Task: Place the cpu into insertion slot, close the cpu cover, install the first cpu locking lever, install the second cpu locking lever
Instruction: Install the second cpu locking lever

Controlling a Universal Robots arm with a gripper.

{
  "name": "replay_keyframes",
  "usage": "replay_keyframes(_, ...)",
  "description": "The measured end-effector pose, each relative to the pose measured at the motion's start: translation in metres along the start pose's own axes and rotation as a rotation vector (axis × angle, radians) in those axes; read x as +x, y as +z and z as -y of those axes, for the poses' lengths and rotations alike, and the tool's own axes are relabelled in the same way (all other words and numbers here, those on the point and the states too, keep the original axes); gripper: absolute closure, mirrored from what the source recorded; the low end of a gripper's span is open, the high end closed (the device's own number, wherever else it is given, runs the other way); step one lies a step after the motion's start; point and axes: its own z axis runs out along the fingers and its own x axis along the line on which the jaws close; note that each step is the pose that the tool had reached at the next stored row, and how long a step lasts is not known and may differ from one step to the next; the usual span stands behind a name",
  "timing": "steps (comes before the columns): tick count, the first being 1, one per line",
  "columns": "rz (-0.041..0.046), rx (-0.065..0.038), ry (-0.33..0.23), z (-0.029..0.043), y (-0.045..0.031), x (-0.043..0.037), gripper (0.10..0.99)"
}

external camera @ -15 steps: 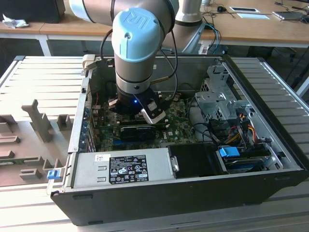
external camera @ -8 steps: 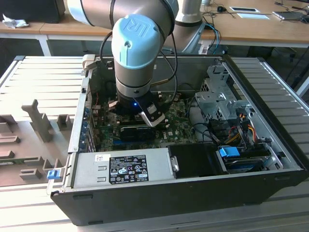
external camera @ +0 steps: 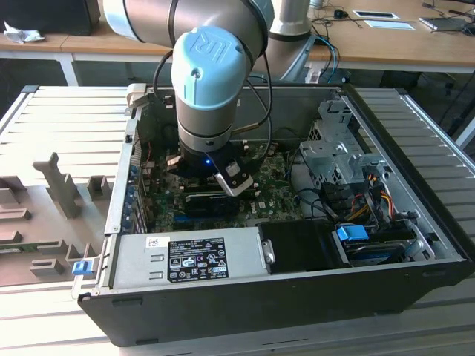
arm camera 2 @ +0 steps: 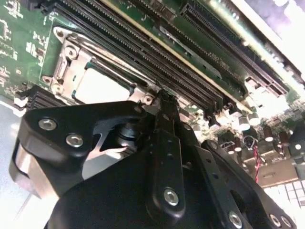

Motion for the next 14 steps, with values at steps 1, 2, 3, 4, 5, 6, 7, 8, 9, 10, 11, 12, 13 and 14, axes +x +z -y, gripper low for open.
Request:
replay_keyframes(1, 0.0001, 0.000, 0.000, -0.0028, -0.0075, 0.0000, 0.980)
replay_keyframes(2, 0.0001, 0.000, 0.000, -0.0050, -0.0134, -0.0001, 0.980)
replay_keyframes(3, 0.0000, 0.000, 0.000, -0.0062, -0.0166, -0.0002, 0.980)
replay_keyframes(4, -0.0002, 0.000, 0.000, -0.0071, -0.0192, -0.0002, 0.980)
replay_keyframes(5, -0.0018, 0.000, 0.001, -0.0077, -0.0212, -0.0006, 0.980)
replay_keyframes(6, -0.0062, -0.001, 0.002, -0.0074, -0.0215, -0.0034, 0.980)
replay_keyframes(7, -0.0104, -0.001, 0.004, -0.0070, -0.0218, -0.0068, 0.980)
replay_keyframes(8, -0.0131, -0.002, 0.005, -0.0066, -0.0217, -0.0099, 0.980)
replay_keyframes(9, -0.0179, -0.003, 0.007, -0.0061, -0.0219, -0.0144, 0.980)
replay_keyframes(10, -0.0208, -0.003, 0.008, -0.0060, -0.0224, -0.0164, 0.980)
replay_keyframes(11, -0.0256, -0.004, 0.009, -0.0068, -0.0251, -0.0183, 0.980)
replay_keyframes(12, -0.0315, -0.004, 0.012, -0.0094, -0.0322, -0.0187, 0.980)
replay_keyframes(13, -0.0342, -0.005, 0.013, -0.0107, -0.0357, -0.0189, 0.980)
replay_keyframes(14, -0.0382, -0.005, 0.014, -0.0117, -0.0386, -0.0194, 0.980)
